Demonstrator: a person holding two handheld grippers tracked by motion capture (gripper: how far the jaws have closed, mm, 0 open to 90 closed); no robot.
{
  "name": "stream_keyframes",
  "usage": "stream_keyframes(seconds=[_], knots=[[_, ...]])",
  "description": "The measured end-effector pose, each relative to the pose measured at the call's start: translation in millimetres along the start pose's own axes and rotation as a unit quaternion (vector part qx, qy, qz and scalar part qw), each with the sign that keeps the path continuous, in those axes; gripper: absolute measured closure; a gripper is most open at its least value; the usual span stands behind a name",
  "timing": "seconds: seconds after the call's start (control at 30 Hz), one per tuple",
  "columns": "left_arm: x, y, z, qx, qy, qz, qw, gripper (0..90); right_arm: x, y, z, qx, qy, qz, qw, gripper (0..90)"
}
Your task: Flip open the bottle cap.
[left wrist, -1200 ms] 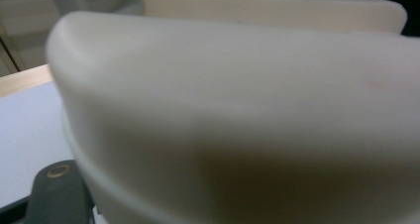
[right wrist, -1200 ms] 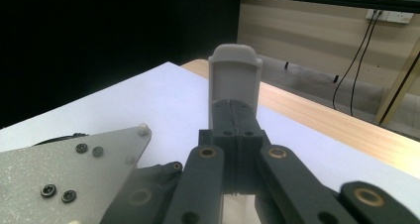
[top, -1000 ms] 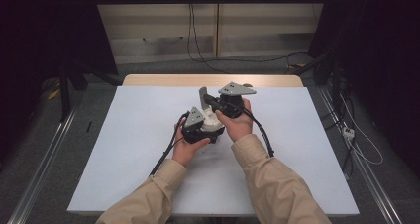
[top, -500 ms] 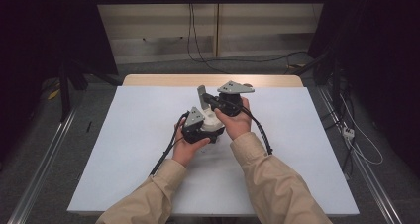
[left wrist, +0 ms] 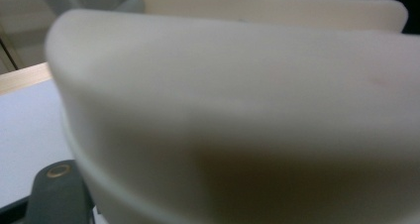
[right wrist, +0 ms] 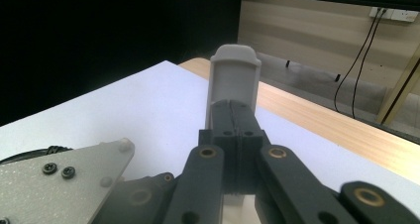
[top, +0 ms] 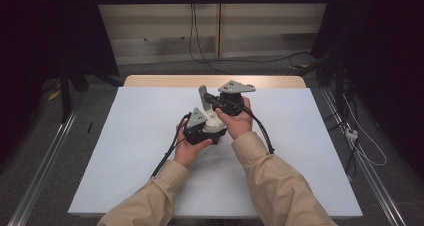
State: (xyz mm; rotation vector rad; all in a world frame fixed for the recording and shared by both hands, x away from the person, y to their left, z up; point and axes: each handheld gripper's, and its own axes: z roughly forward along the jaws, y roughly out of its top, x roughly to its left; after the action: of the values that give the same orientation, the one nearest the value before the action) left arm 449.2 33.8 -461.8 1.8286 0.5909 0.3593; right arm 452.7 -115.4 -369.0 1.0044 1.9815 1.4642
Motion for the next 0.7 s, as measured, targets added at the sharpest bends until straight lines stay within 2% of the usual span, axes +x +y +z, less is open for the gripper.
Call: stream_keyframes(seconds=[0.7], knots=[[-0.4, -0.1, 0.2, 0.0, 0.003, 0.001, 1.0, 18.5, -1.7, -2.1, 8.5, 0.008, -0.003, 0.002, 1.0, 90.0]])
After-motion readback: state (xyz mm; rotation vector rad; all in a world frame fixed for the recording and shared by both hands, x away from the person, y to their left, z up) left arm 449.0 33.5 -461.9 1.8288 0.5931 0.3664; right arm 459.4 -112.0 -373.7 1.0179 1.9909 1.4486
